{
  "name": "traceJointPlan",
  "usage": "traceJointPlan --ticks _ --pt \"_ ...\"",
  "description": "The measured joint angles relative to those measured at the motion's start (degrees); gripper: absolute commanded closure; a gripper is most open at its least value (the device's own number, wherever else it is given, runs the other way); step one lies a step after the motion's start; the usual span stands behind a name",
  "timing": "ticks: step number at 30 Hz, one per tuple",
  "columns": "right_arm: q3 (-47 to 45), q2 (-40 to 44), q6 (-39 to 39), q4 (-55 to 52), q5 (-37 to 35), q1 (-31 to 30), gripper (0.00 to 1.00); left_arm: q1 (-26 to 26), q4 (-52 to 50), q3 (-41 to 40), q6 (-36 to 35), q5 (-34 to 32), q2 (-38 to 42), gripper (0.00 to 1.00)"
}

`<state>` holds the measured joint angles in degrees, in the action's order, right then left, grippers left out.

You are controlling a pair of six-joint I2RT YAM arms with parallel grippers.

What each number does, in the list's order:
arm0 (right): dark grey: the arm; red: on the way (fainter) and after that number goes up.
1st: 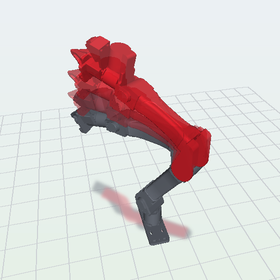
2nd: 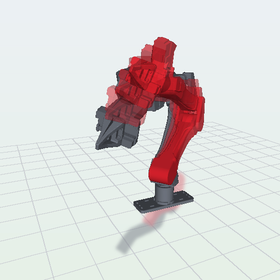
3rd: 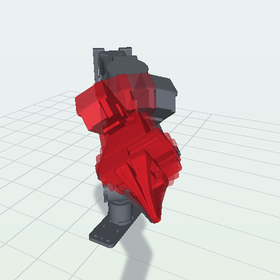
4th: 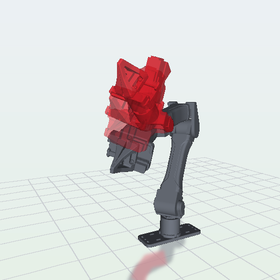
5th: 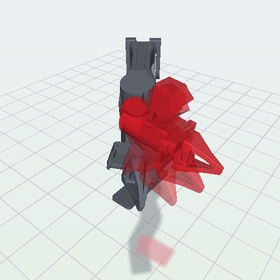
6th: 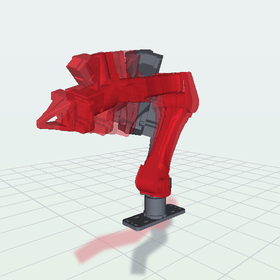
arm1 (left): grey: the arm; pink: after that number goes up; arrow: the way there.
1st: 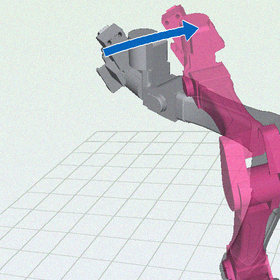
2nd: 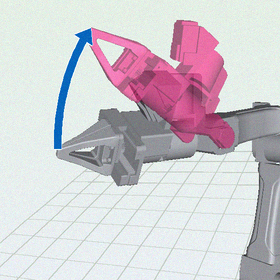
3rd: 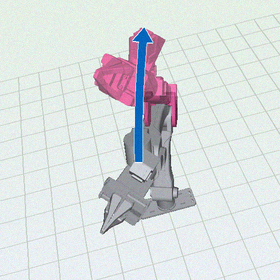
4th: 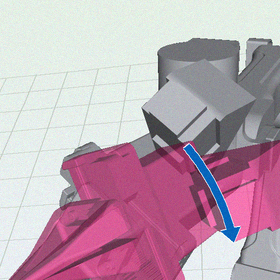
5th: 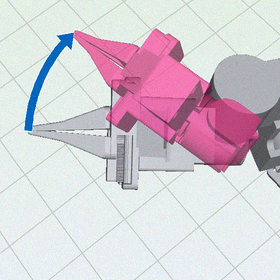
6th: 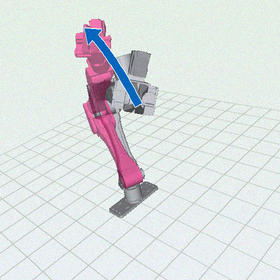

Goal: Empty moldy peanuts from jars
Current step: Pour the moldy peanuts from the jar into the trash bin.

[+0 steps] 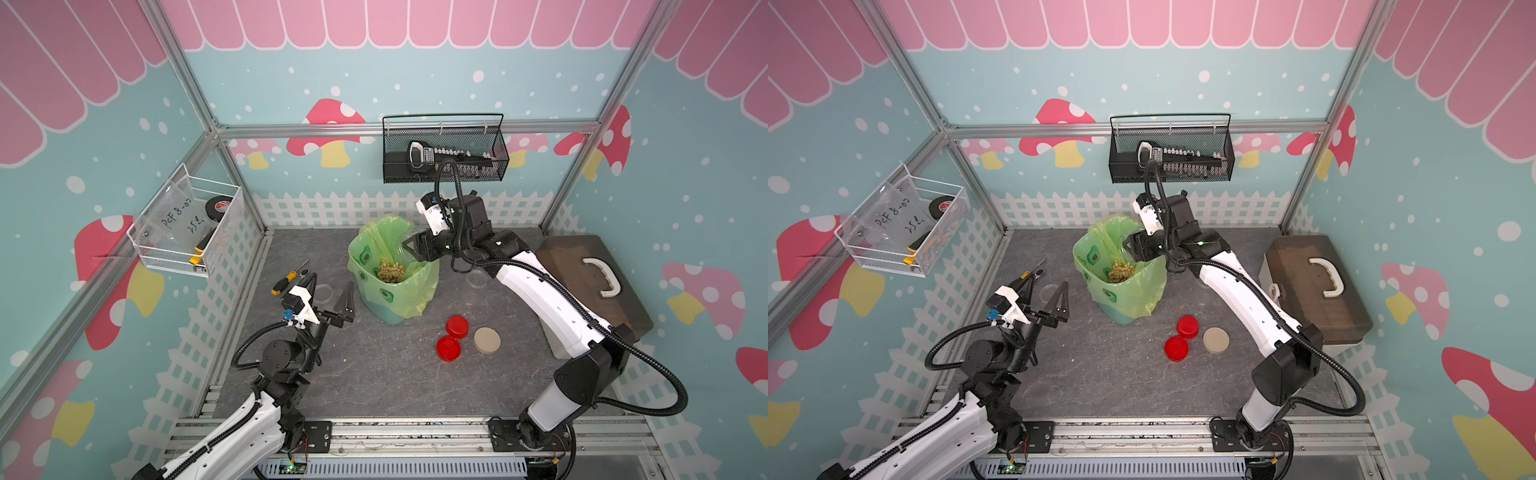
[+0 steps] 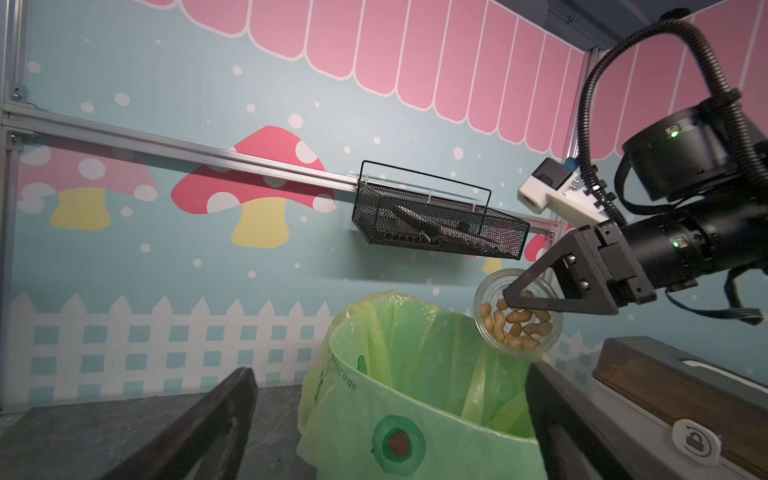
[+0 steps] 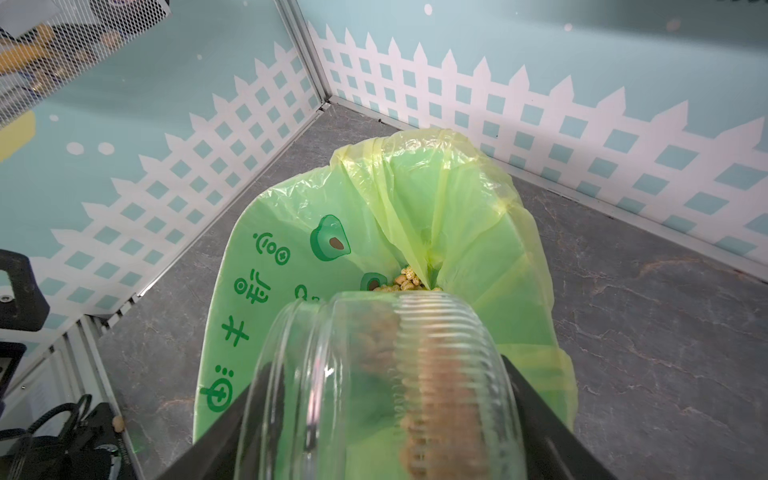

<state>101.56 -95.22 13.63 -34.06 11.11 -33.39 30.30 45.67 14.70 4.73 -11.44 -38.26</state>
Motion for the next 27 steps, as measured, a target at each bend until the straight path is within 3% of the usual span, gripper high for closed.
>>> traceJointPlan --ticks 13,27 --pt "9.07 -8.28 -12.09 -4.96 -19.65 -8.09 0.47 -4.81 -0.44 -1.22 3.5 -0.13 0.66 0.01" --pt "11.56 -10.78 -20.13 -6.1 -32.87 -11.15 0.48 -6.21 -0.35 -2.14 4.11 0.13 -2.45 0.01"
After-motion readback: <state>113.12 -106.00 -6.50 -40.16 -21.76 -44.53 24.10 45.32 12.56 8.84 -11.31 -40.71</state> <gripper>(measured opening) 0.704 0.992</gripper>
